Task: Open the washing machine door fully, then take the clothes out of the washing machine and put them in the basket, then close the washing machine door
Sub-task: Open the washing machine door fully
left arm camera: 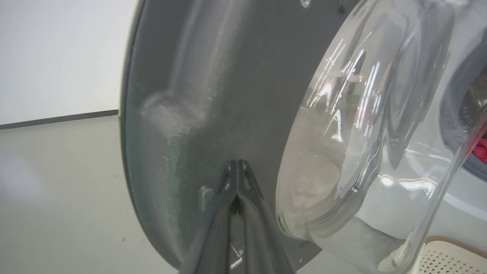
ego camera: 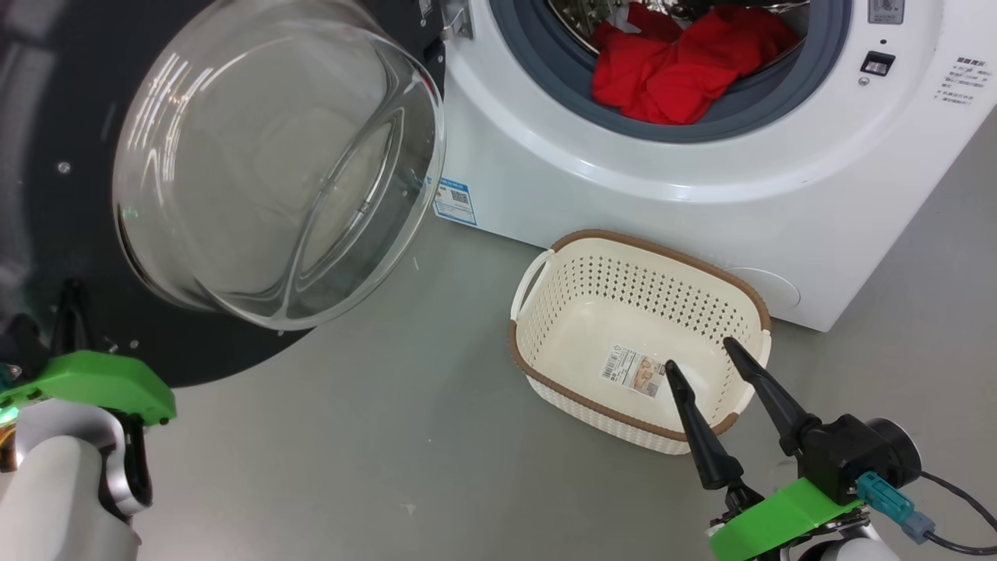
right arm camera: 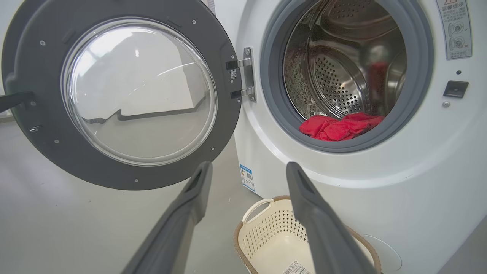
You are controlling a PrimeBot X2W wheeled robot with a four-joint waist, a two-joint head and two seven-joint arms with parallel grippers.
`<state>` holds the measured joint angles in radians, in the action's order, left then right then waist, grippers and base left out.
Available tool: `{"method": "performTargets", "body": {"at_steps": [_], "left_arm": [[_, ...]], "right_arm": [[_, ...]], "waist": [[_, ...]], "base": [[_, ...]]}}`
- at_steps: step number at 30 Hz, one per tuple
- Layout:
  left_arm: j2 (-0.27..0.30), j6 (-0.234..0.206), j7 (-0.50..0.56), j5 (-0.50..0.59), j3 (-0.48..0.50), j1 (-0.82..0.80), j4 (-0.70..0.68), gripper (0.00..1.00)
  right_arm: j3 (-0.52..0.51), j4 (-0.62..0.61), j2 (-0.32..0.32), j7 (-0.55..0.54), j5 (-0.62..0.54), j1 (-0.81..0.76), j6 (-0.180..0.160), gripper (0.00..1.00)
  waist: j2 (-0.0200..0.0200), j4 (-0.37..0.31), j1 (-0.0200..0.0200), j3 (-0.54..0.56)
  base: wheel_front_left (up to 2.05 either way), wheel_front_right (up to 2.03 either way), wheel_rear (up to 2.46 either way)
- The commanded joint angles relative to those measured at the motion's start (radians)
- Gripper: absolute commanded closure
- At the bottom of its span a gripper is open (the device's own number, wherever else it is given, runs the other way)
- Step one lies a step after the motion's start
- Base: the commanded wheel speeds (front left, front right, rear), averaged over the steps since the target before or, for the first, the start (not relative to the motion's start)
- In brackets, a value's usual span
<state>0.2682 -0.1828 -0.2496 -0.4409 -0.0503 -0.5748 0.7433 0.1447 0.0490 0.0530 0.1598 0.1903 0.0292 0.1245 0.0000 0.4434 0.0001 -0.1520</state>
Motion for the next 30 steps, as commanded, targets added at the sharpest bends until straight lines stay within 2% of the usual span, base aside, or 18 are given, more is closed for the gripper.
{"method": "performTargets", "body": {"at_steps": [1,5,6,7,9,10,11,12,19,25,30], "left_arm": [[0.049,0.005,-0.012,0.002,0.052,-0.005,-0.04,1.0],[0.038,0.008,-0.012,0.003,0.07,0.032,-0.101,1.0],[0.032,0.009,-0.012,0.002,0.074,0.044,-0.12,0.91],[0.028,0.008,-0.012,0.003,0.078,0.056,-0.143,0.74],[0.02,0.007,-0.012,0.007,0.081,0.085,-0.188,0.37],[0.016,0.004,-0.012,0.011,0.083,0.099,-0.216,0.13],[0.013,0.001,-0.012,0.017,0.082,0.114,-0.243,0.04],[0.009,-0.001,-0.012,0.023,0.082,0.129,-0.277,0.0],[-0.013,-0.006,-0.012,0.055,0.085,0.227,-0.497,0.0],[-0.024,-0.001,-0.003,0.078,0.05,0.309,-0.648,0.0],[-0.027,0.023,0.014,0.087,0.001,0.35,-0.746,0.0]], "right_arm": [[0.024,-0.02,-0.003,0.01,0.0,0.029,0.006,0.0],[0.021,-0.011,-0.003,0.019,0.008,0.029,0.006,0.0],[0.018,-0.008,-0.003,0.022,0.012,0.028,0.006,0.0],[0.013,-0.005,-0.003,0.026,0.015,0.027,0.006,0.0],[0.005,0.002,-0.003,0.033,0.02,0.026,0.006,0.0],[0.002,0.005,-0.003,0.036,0.021,0.025,0.006,0.0],[-0.001,0.009,-0.003,0.039,0.024,0.024,0.006,0.0],[-0.005,0.012,-0.003,0.043,0.025,0.024,0.006,0.0],[-0.023,0.03,-0.003,0.06,0.031,0.023,0.006,0.0],[-0.04,0.043,-0.003,0.074,0.032,0.026,0.006,0.0],[-0.053,0.05,-0.003,0.083,0.031,0.027,0.006,0.0]], "waist": [[0.0,-0.002,0.0,0.001],[0.0,-0.011,0.0,0.011],[0.0,-0.014,0.0,0.014],[0.0,-0.018,0.0,0.018],[0.0,-0.026,0.0,0.026],[0.0,-0.031,0.0,0.031],[0.0,-0.036,0.0,0.035],[0.0,-0.04,0.0,0.04],[0.0,-0.072,0.0,0.063],[0.0,-0.112,0.0,0.075],[0.0,-0.155,0.0,0.08]], "base": [[0.0,0.0,0.0],[0.0,0.0,0.0],[0.0,0.0,0.0],[0.0,0.0,0.0],[0.0,0.0,0.0],[0.0,0.0,0.0],[0.0,0.0,0.0],[0.0,0.0,0.0],[0.0,0.0,0.0],[0.0,0.0,0.0],[0.0,0.0,0.0]]}}
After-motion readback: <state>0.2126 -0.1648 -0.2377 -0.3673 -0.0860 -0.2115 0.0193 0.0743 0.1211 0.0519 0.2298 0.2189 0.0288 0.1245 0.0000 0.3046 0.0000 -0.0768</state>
